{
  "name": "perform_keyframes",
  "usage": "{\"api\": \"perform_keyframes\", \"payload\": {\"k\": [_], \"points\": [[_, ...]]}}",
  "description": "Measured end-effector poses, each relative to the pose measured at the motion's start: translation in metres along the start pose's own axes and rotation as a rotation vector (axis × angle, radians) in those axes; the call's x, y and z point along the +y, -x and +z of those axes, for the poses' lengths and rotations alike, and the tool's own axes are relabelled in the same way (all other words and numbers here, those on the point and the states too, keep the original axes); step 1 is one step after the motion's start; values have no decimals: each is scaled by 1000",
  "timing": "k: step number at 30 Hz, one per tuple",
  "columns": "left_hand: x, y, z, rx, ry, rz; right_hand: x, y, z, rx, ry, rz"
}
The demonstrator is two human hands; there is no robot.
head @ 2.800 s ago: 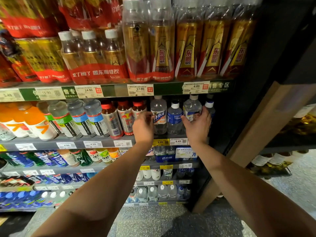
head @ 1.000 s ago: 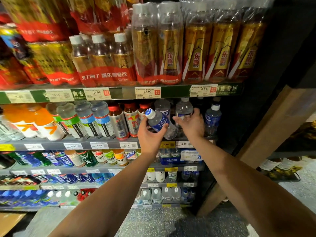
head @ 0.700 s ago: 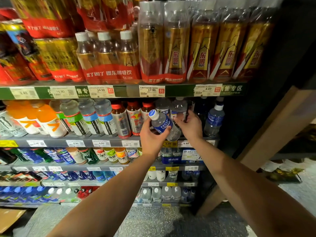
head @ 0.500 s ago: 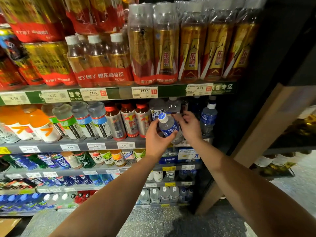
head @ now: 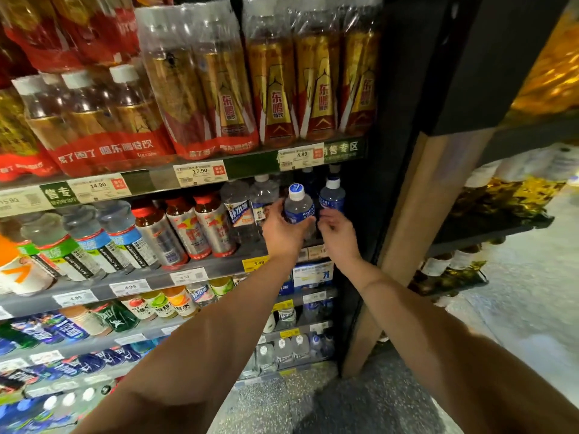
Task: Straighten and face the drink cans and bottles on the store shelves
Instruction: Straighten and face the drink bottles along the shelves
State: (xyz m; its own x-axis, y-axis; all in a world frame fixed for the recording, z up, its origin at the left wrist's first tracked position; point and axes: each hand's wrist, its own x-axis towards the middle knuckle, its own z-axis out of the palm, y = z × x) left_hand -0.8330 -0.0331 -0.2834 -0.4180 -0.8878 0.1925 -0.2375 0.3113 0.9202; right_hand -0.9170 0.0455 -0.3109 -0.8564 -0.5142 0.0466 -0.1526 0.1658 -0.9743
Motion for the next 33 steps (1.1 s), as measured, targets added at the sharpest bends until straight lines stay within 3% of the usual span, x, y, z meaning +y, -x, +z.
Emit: {"api": "perform_keyframes", "payload": {"k": [4, 12, 16, 24, 31, 33], "points": [[2, -11, 13, 9, -58, 17, 2, -6, 2, -86, -6, 40], [5, -19, 26, -25, -56, -43, 5, -14, 7, -92, -60, 56], [-3, -21, 25, -53, -53, -60, 8, -16, 10, -114, 32, 66], [-10, -16, 19, -86, -390, 62, 14, -16, 13, -66, 93, 63], [-23, 12, -6, -156, -76, 78, 12, -15, 17, -11, 78, 47], [-32, 22, -22, -148, -84, 62, 12, -11, 20, 22, 107, 48]]}}
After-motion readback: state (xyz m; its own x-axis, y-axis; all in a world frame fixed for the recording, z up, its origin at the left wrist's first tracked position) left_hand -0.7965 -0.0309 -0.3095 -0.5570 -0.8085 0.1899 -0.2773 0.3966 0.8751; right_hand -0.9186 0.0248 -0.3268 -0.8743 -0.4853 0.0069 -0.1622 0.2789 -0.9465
